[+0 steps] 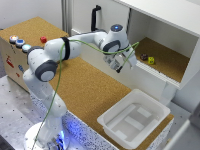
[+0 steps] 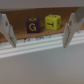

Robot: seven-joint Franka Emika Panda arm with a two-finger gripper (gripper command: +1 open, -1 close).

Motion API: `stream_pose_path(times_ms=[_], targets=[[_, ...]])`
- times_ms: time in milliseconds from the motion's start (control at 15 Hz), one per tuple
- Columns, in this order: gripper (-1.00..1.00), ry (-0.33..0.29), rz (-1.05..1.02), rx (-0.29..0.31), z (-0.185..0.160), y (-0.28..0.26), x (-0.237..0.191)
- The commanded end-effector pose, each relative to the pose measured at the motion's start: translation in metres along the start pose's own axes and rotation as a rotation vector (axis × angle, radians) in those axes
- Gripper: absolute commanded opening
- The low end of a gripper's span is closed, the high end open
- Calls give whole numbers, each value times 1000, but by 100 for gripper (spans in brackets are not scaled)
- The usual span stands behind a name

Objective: Grasp the purple block

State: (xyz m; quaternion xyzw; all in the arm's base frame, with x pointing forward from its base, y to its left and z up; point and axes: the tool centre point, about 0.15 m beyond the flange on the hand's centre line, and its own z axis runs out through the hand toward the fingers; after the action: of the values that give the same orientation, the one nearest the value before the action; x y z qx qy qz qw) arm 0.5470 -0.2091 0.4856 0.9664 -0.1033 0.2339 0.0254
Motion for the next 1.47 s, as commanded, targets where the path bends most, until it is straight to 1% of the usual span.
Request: stream_pose_path(times_ms=[0,200,333,600,800,867,1067,1400], targets=[[100,-65,-89,45,34,-9,74],[100,-78,-76,70,55,-10,88],[100,-59,-77,58,68,-17,97],[100,-36,-87,74,81,-31,109],[100,-27,-97,70,83,-40,114],[-100,-16,-94,66,83,-39,113],[-100,7,-98,46,82,-40,111],[-100,6,-88,36,91,-28,106]])
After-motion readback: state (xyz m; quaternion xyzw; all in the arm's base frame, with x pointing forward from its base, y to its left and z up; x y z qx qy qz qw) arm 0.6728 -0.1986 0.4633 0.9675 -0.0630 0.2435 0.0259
